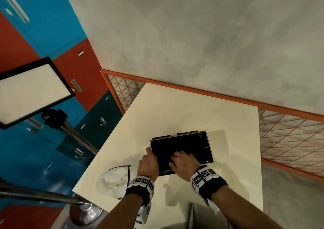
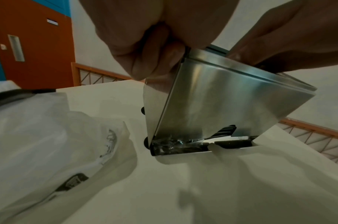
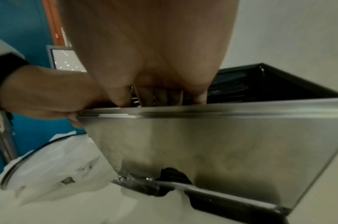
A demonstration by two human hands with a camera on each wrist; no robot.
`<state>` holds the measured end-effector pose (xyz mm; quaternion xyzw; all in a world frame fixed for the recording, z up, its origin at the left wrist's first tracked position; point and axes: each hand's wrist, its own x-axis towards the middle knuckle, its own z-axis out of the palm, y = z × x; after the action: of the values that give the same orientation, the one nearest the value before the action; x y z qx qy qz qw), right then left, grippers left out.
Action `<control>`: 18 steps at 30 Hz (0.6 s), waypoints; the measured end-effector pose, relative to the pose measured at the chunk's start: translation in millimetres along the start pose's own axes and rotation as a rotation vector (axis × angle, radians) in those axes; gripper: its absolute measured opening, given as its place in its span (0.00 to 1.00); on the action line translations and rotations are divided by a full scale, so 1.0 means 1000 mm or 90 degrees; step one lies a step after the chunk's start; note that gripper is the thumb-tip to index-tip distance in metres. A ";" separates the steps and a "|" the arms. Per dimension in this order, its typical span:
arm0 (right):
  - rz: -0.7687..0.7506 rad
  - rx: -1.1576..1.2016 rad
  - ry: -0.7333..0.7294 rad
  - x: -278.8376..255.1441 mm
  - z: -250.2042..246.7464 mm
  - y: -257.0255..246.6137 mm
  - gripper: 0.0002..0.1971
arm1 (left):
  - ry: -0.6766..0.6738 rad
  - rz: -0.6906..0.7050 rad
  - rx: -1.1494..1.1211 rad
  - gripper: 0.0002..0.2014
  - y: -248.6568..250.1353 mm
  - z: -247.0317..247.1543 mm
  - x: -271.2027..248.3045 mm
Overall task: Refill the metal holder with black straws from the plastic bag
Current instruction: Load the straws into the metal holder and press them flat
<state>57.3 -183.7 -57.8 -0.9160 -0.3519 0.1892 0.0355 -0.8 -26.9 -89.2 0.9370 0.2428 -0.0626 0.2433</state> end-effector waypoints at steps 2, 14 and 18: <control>-0.022 -0.017 0.076 0.002 -0.002 -0.001 0.19 | -0.005 0.005 0.017 0.02 0.000 0.000 0.002; 0.048 -0.036 0.057 0.026 0.013 0.012 0.29 | -0.032 0.011 0.108 0.11 -0.002 0.001 0.020; 0.061 0.014 0.105 0.019 0.012 0.013 0.30 | -0.034 0.043 0.140 0.11 0.002 -0.004 0.017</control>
<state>73.9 -181.3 -77.8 -0.9438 -0.3017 0.1184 0.0650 15.1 -18.8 -88.9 0.9637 0.1961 -0.1059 0.1472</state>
